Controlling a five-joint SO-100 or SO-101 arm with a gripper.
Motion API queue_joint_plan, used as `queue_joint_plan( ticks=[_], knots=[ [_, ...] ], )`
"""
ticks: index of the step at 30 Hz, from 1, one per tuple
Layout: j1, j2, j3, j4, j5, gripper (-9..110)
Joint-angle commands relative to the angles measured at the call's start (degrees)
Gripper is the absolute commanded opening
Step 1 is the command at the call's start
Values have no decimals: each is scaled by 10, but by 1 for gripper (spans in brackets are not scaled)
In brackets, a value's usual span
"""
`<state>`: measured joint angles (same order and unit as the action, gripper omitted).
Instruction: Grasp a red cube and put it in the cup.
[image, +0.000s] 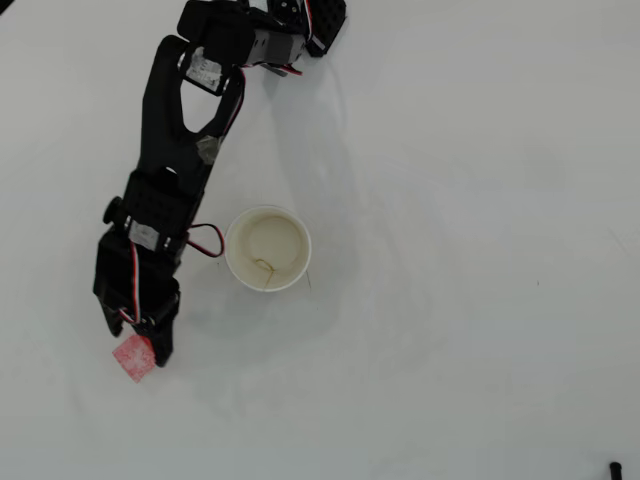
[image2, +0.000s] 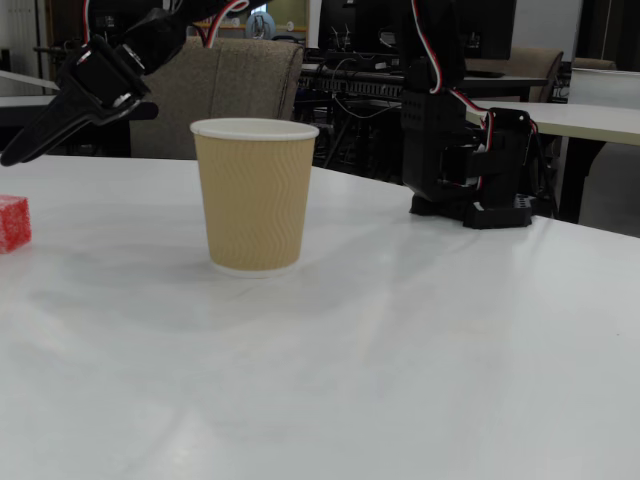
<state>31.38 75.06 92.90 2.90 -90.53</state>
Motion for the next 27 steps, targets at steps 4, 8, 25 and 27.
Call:
queue_joint_plan(
  ticks=[4,8,25,27],
  knots=[
    [3,4,-67,-15,-20,25],
    [13,-17,-99,-15,-35,25],
    [59,-117,-213,-12,-87,27],
    [60,-125,-224,-14,-87,27]
  ],
)
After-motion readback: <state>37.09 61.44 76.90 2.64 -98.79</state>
